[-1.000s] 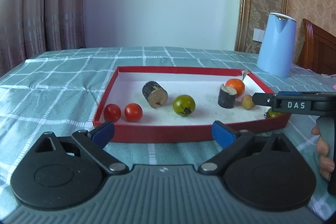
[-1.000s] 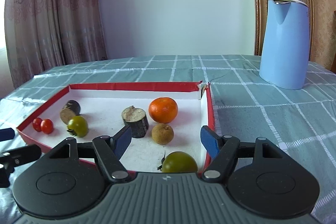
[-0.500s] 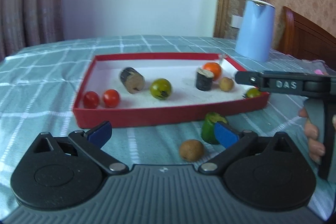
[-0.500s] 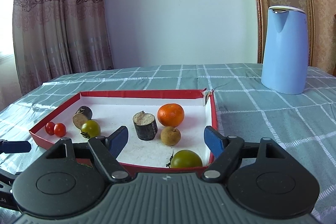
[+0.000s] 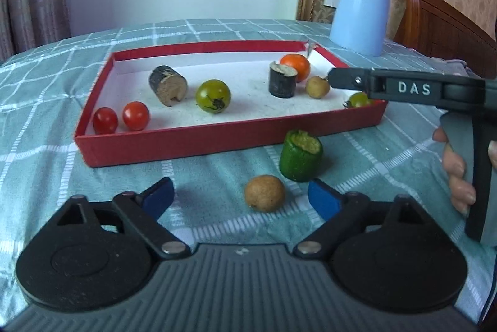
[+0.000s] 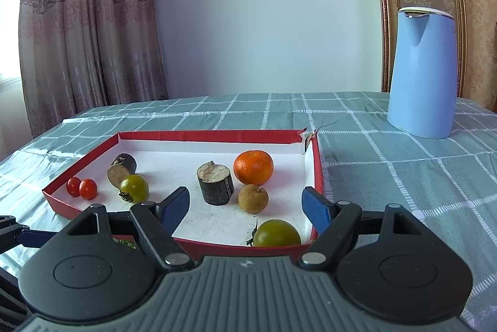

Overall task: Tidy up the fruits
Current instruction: 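Move the left tool to the second brown round fruit and close on it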

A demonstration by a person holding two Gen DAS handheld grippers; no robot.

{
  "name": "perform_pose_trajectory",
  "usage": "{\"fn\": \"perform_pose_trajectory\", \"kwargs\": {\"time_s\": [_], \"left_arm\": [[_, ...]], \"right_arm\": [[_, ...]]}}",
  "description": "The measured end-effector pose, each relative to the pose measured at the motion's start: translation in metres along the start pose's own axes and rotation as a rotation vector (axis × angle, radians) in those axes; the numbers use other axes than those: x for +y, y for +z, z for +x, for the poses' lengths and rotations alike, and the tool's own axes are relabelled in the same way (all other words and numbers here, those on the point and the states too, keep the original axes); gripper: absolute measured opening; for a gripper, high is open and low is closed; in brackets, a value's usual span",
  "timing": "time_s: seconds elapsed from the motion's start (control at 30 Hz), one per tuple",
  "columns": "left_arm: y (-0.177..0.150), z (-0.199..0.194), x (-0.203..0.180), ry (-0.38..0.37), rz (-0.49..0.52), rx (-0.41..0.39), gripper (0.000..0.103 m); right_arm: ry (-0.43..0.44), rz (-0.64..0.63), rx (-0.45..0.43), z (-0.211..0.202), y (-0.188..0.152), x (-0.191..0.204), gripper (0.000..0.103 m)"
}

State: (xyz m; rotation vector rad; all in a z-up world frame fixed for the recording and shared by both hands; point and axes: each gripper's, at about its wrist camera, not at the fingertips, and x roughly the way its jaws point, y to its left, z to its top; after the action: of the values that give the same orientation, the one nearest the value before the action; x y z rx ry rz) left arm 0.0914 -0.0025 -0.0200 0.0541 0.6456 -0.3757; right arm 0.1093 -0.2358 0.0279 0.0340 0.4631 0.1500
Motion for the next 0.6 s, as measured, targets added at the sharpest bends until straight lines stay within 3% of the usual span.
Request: {"fn": "perform_pose_trajectory", "kwargs": {"time_s": [0.13, 0.23, 0.3, 0.4, 0.6], "left_arm": [[0.0, -0.002, 0.001, 0.013, -0.003, -0.009, 0.076], [0.0, -0.003, -0.004, 0.038, 0.024, -0.013, 0.057], [0.0, -0.003, -0.011, 0.028, 0.063, -0.016, 0.037], [-0.002, -0.004, -0.023, 0.036, 0.127, -0.022, 0.025], [-0.002, -0.005, -0.017, 0.05, 0.086, -0.032, 0.024]], "right_arm": [[0.0, -0.001, 0.002, 0.001, 0.0, 0.0, 0.079], [0.001, -0.004, 0.006, 0.002, 0.0, 0.001, 0.079], [-0.002, -0.012, 0.011, 0.003, -0.001, 0.002, 0.079], [-0.005, -0.022, 0.015, 0.004, -0.001, 0.003, 0.079], [0.023, -0.016, 0.002, 0.0, -0.001, 0.003, 0.079]]}}
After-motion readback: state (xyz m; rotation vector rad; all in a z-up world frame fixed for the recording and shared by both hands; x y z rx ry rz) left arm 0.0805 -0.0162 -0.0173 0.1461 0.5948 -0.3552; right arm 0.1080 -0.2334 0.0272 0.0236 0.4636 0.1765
